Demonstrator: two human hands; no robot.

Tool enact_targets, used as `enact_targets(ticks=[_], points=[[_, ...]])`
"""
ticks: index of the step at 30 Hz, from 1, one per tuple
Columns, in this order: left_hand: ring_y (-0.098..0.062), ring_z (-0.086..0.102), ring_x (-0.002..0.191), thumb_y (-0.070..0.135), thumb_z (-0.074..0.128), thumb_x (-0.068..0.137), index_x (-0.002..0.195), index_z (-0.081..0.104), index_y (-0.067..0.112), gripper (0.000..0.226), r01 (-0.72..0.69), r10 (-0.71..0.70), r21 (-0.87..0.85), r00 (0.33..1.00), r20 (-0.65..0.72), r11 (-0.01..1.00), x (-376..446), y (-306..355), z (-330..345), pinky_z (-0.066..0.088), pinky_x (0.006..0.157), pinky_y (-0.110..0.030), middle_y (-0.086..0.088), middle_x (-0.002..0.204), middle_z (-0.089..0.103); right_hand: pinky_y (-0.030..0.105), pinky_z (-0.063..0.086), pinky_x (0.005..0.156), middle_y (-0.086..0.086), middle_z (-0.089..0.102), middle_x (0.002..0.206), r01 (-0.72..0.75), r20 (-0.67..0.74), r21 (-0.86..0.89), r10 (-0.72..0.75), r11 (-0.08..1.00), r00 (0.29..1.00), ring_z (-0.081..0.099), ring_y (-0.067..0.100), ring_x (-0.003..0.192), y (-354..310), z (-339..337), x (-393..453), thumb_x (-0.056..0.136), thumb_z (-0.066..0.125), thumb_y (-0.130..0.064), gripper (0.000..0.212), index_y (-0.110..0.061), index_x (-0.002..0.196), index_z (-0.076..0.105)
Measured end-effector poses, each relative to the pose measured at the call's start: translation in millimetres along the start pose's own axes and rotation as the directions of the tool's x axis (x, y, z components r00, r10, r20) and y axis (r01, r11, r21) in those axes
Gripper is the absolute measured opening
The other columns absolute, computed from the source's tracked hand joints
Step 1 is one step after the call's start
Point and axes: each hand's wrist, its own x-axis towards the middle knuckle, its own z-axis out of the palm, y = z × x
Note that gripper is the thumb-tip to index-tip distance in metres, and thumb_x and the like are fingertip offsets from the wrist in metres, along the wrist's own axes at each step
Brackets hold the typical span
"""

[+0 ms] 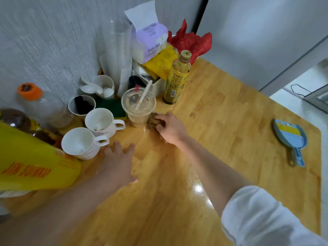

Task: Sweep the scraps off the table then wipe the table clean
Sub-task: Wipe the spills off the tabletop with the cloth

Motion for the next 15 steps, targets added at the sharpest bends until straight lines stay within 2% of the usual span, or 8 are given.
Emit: enact_targets(ticks=[3, 6, 9, 10, 11, 12, 14, 15], points=[[-0.046, 0.017, 0.144, 0.063, 0.067, 0.083, 0.158, -0.008, 0.025, 0.113, 0.005, -0.006, 0.022, 1.0, 0.025, 1.0, -5, 7, -9, 0.031, 0.116, -0.048, -0.025, 0.161, -0.001, 0.027, 0.042, 0.06, -0.018, 0.054, 0.09, -0.092, -0.061, -0.003, 0.091, 0.996, 0.994, 0.059, 0.012, 0.08, 48, -18, -52, 0.085, 0.053, -0.043, 0.018, -0.045, 0.096, 0.066], [-0.047, 0.017, 0.144, 0.065, 0.063, 0.085, 0.158, -0.01, 0.022, 0.112, 0.001, -0.003, 0.068, 0.999, 0.037, 0.998, -6, 10, -14, 0.03, 0.117, -0.049, -0.028, 0.16, -0.001, 0.036, 0.053, 0.074, -0.001, 0.066, 0.104, -0.39, -0.226, 0.008, 0.381, 0.921, 0.896, 0.066, 0.028, 0.092, 129, -67, -82, 0.088, 0.054, -0.031, 0.024, -0.035, 0.11, 0.063], [-0.047, 0.014, 0.145, 0.065, 0.062, 0.085, 0.158, -0.013, 0.023, 0.112, 0.0, -0.003, 0.062, 0.999, 0.043, 0.998, -3, 9, -9, 0.032, 0.116, -0.05, -0.027, 0.16, -0.002, 0.047, 0.048, 0.09, 0.019, 0.057, 0.126, -0.757, -0.435, 0.213, 0.753, 0.618, 0.493, 0.056, 0.042, 0.111, 171, -89, -75, 0.096, 0.045, -0.028, 0.034, -0.021, 0.129, 0.052], [-0.047, 0.014, 0.145, 0.065, 0.062, 0.085, 0.158, -0.013, 0.024, 0.113, -0.002, -0.001, 0.058, 0.999, 0.045, 0.998, -2, 8, -8, 0.032, 0.116, -0.05, -0.026, 0.16, -0.002, 0.048, 0.047, 0.092, 0.019, 0.054, 0.128, -0.78, -0.457, 0.226, 0.771, 0.584, 0.445, 0.054, 0.044, 0.113, 156, -79, -71, 0.097, 0.044, -0.028, 0.034, -0.019, 0.129, 0.052], [-0.047, 0.014, 0.145, 0.065, 0.063, 0.085, 0.158, -0.014, 0.024, 0.113, -0.003, 0.001, 0.048, 0.999, 0.046, 0.999, -2, 6, -8, 0.032, 0.116, -0.05, -0.026, 0.16, -0.002, 0.046, 0.047, 0.091, 0.018, 0.053, 0.128, -0.736, -0.472, 0.181, 0.714, 0.653, 0.518, 0.055, 0.043, 0.113, 131, -63, -67, 0.097, 0.045, -0.027, 0.033, -0.02, 0.128, 0.053], [-0.047, 0.013, 0.145, 0.066, 0.063, 0.084, 0.158, -0.014, 0.025, 0.114, -0.004, 0.002, 0.038, 0.999, 0.048, 0.999, -3, 7, -7, 0.032, 0.116, -0.05, -0.025, 0.16, -0.002, 0.042, 0.049, 0.087, 0.015, 0.055, 0.126, -0.627, -0.45, 0.12, 0.605, 0.77, 0.657, 0.057, 0.04, 0.109, 103, -43, -71, 0.095, 0.047, -0.027, 0.033, -0.023, 0.128, 0.055], [-0.047, 0.013, 0.145, 0.066, 0.063, 0.084, 0.157, -0.015, 0.025, 0.115, 0.004, -0.005, 0.03, 0.999, 0.044, 1.0, -4, 7, -7, 0.03, 0.117, -0.049, -0.025, 0.16, -0.001, 0.032, 0.05, 0.073, 0.004, 0.058, 0.117, -0.226, -0.258, -0.037, 0.209, 0.973, 0.943, 0.061, 0.03, 0.101, 40, 6, -100, 0.091, 0.051, -0.031, 0.036, -0.032, 0.126, 0.057], [-0.048, 0.014, 0.144, 0.067, 0.063, 0.083, 0.157, -0.014, 0.025, 0.115, 0.005, -0.007, 0.034, 0.999, 0.039, 0.999, -4, 7, -7, 0.029, 0.117, -0.048, -0.025, 0.16, -0.001, 0.03, 0.051, 0.067, 0.0, 0.059, 0.113, -0.011, -0.089, -0.082, 0.003, 0.997, 0.996, 0.061, 0.026, 0.099, 17, 24, -129, 0.087, 0.053, -0.035, 0.037, -0.036, 0.123, 0.057]])
